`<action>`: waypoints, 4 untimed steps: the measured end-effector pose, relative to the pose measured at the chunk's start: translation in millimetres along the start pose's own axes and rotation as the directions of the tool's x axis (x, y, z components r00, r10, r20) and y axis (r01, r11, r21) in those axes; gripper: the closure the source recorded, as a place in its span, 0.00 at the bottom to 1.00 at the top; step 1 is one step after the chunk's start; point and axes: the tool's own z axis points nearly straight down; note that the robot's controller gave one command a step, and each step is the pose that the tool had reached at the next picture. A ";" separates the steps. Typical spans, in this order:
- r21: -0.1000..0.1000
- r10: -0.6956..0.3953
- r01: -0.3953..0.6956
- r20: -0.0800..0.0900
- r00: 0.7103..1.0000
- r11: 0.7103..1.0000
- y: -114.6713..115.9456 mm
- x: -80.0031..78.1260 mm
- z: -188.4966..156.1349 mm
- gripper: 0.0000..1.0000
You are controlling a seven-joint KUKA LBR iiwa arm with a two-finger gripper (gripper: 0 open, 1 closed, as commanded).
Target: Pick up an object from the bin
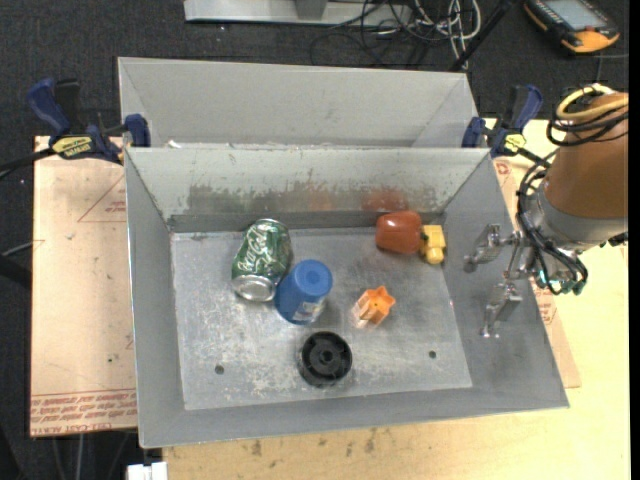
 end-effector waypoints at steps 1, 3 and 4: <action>0.001 -0.003 0.003 0.007 1.000 1.000 0.8 -1.9 -4.0 0.00; -0.003 -0.036 0.036 -0.002 0.999 0.999 70.3 -74.1 73.1 0.00; 0.001 -0.058 0.058 0.010 0.998 0.998 105.3 -47.3 62.5 0.00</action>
Offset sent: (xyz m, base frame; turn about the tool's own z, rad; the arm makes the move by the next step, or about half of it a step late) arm 0.0695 0.0907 -0.1112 -0.0540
